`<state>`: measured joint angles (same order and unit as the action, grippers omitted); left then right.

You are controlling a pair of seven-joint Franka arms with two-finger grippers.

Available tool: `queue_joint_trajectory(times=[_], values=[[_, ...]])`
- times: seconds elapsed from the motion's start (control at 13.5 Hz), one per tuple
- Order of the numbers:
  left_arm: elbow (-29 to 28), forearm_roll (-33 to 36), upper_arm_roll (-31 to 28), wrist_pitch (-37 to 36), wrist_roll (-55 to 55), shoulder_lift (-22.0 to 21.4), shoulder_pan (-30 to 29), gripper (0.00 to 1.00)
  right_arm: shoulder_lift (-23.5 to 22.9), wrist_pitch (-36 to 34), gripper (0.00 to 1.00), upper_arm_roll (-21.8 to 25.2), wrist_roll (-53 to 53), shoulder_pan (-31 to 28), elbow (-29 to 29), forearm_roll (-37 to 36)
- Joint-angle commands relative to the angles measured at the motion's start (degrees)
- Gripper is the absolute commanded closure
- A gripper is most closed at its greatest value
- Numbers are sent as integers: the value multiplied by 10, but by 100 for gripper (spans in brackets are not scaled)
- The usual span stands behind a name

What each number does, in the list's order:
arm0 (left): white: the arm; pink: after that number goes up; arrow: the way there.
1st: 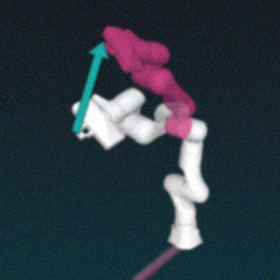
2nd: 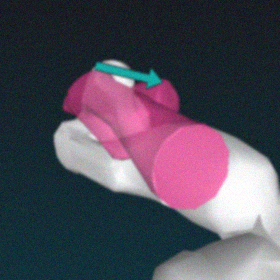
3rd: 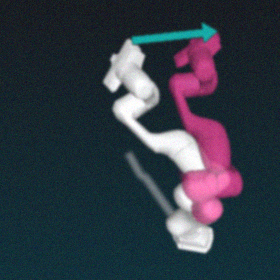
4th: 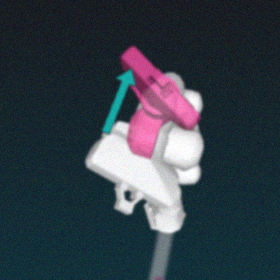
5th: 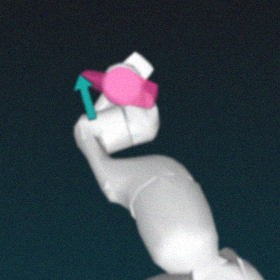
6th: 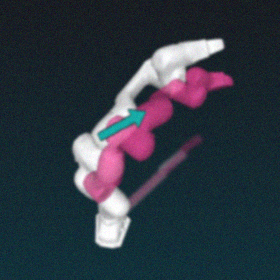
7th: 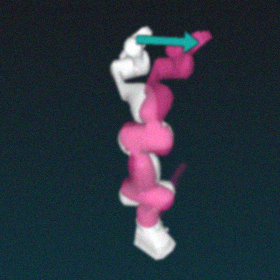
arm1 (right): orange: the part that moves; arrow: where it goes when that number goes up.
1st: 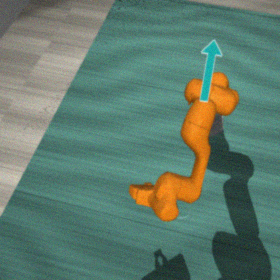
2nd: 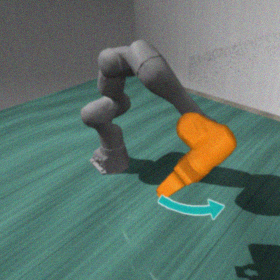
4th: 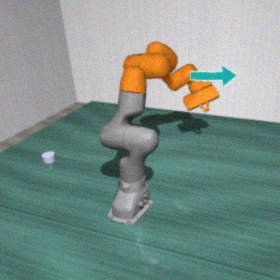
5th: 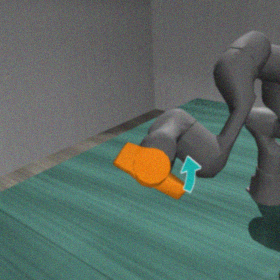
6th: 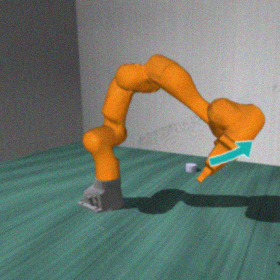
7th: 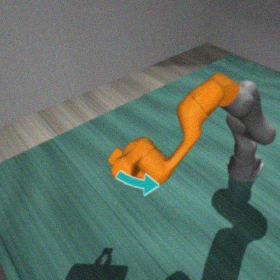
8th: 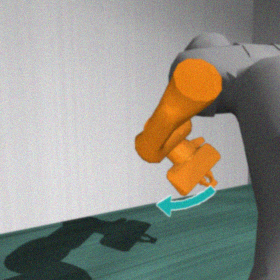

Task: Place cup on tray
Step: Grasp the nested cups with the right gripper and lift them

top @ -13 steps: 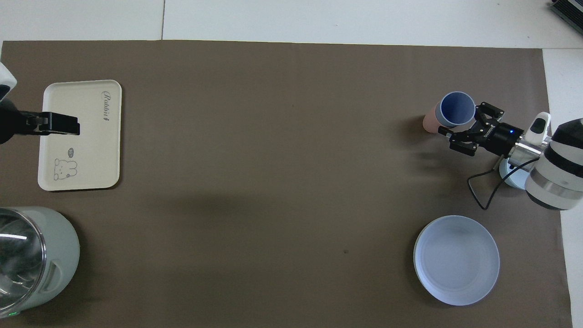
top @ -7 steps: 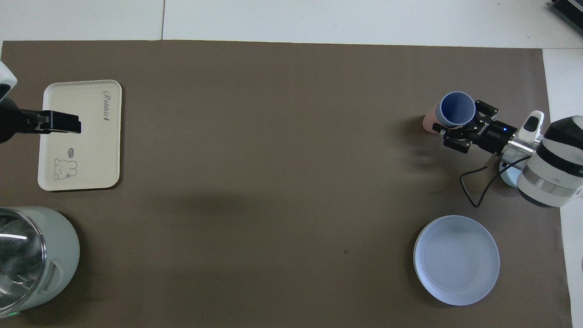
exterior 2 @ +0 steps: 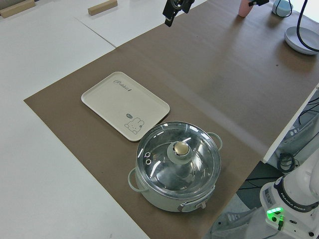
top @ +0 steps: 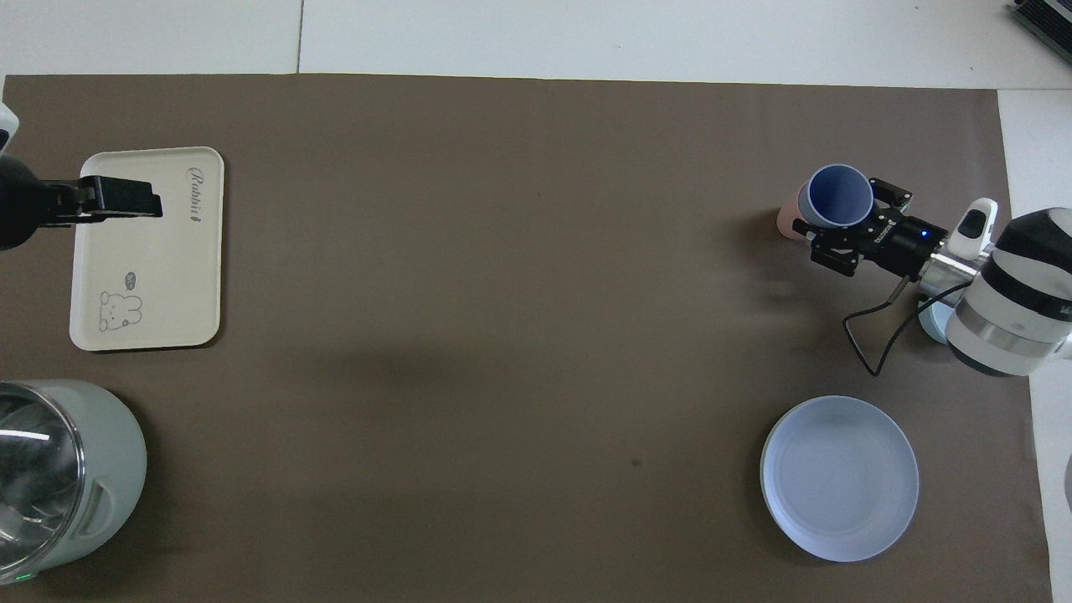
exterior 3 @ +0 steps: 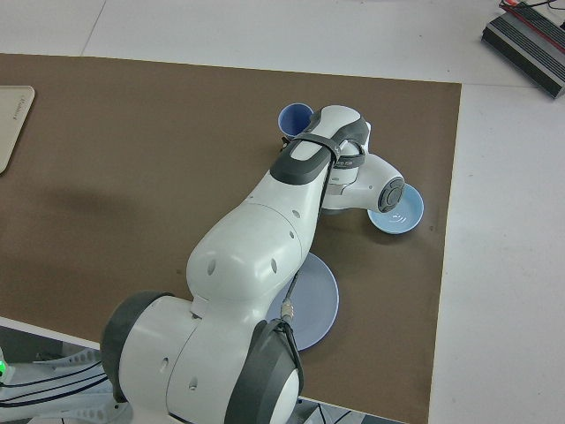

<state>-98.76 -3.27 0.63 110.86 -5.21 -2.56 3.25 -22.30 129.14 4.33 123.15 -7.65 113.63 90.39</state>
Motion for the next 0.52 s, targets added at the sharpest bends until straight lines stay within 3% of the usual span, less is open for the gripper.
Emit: queue_joint_trajectory(times=[0.0,0.3,0.45], values=[[-30,-9,-5,37,-33,-16,19,0,33,16,100,0,-21,9,-4,-19],[-33,-9,-5,20,-33,-19,32,0,118,33,100,0,-204,18,9,-233],[-46,-9,-5,23,-33,-23,35,0,151,29,100,-1,-289,32,7,-306]])
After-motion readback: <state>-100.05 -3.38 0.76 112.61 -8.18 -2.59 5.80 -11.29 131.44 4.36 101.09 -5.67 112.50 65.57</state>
